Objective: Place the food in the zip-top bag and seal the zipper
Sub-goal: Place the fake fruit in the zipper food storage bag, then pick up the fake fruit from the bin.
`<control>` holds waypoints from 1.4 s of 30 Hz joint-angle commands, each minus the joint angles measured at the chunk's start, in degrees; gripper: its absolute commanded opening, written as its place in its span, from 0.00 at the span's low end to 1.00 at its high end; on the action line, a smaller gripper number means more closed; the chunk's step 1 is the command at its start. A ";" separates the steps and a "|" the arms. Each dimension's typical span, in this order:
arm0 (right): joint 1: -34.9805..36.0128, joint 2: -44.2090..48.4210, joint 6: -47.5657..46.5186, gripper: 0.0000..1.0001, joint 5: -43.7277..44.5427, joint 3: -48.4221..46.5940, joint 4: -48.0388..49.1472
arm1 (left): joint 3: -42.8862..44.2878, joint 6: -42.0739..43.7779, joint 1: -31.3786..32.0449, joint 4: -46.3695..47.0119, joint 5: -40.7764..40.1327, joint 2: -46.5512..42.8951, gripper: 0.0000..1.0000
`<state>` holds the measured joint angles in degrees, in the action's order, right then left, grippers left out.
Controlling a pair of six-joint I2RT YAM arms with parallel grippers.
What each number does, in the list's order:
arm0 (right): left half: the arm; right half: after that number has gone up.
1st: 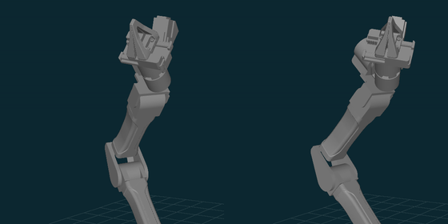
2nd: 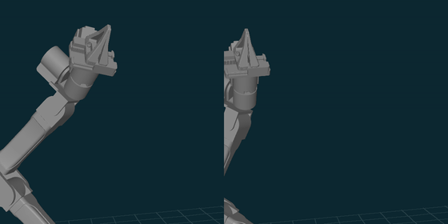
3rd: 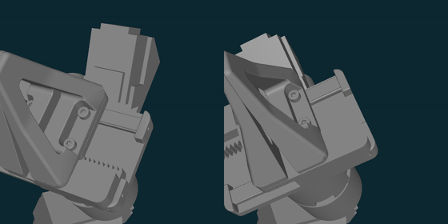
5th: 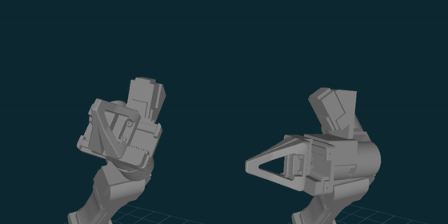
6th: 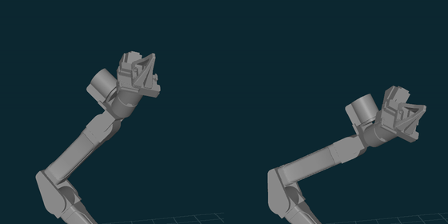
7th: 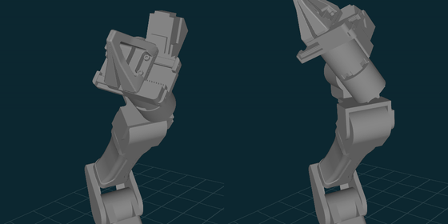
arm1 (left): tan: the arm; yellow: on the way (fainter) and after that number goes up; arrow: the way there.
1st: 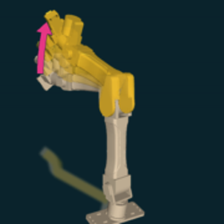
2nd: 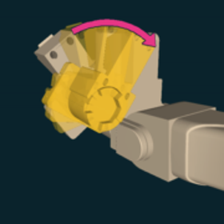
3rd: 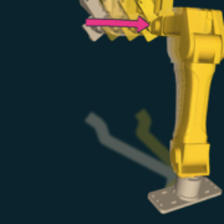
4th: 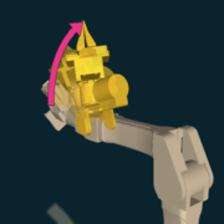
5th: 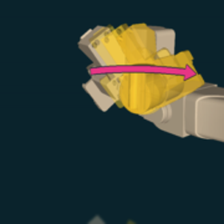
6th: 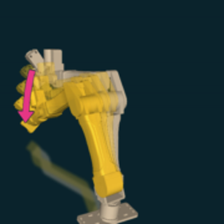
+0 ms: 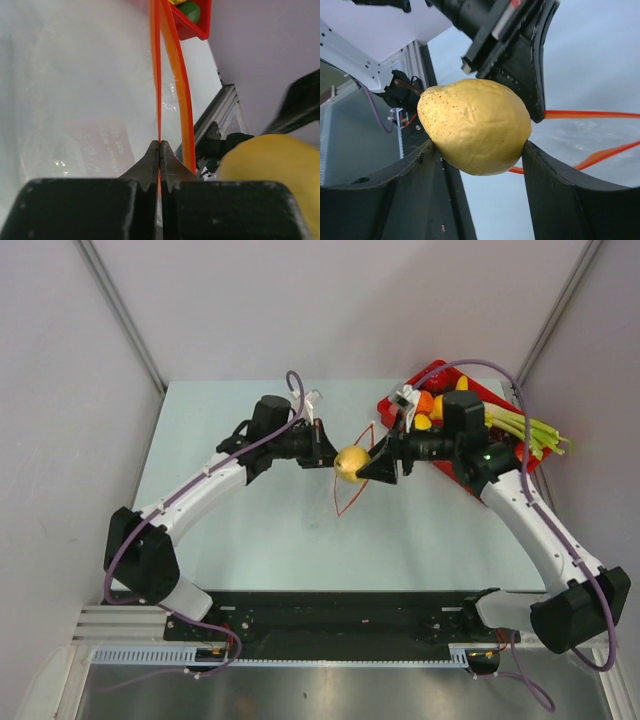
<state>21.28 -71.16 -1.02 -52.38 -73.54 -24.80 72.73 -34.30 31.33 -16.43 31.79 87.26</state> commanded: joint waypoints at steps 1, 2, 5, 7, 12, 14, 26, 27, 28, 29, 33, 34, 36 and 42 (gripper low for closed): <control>3.15 -1.88 5.25 0.44 1.49 4.89 10.65 | -3.02 -5.06 -2.85 7.19 12.30 -0.52 0.00; 3.85 -2.58 4.02 0.43 2.19 5.24 9.69 | -4.34 -5.85 -3.38 8.76 13.37 -0.52 0.01; 6.14 -4.95 -1.26 0.43 5.96 6.65 8.19 | -6.28 -7.62 -5.31 11.67 17.25 -0.43 0.00; 7.28 -6.62 -4.60 0.43 9.21 7.00 7.31 | -7.25 -7.71 -5.93 11.59 18.21 -0.34 0.00; 9.65 -7.33 -12.33 0.44 20.97 6.83 2.31 | -7.86 -5.07 -7.51 8.96 19.18 -0.17 0.00; 11.41 -6.89 -15.59 0.50 26.51 6.65 0.38 | -8.04 -5.07 -8.21 8.95 20.06 0.19 0.00; 1.77 -4.69 -11.29 1.00 23.21 -5.91 -8.77 | -7.78 -2.96 -8.92 6.67 18.66 0.37 0.00; -2.86 -5.13 -11.29 1.00 22.85 -6.44 -9.39 | -7.78 -2.87 -8.92 6.76 18.48 0.28 0.00; -5.61 -5.48 -11.11 1.00 22.50 -6.36 -9.83 | -7.86 -2.79 -8.92 6.58 18.13 0.10 0.00; -8.42 -5.92 -10.76 1.00 20.50 -6.27 -10.96 | -7.78 -2.70 -8.92 6.67 18.04 -0.07 0.00; -22.66 -10.14 -13.82 0.98 18.10 -7.06 -15.54 | -7.51 -2.26 -8.92 5.88 17.78 -0.34 0.00; -26.60 -11.71 -14.88 0.98 18.80 -7.23 -16.07 | -7.43 -2.17 -8.92 5.79 17.69 -0.43 0.00; -29.70 -12.86 -16.81 0.97 20.82 -7.23 -16.77 | -7.69 -1.99 -8.92 5.70 17.51 -0.51 0.00; -36.83 -21.12 -19.99 0.85 28.02 -9.78 -18.44 | -8.30 -2.08 -8.92 6.06 17.16 -0.17 0.00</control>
<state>-13.52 -88.68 -18.41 -28.62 -79.44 -40.45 64.88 -37.54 22.83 -10.92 49.21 88.18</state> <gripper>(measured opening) 0.882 0.004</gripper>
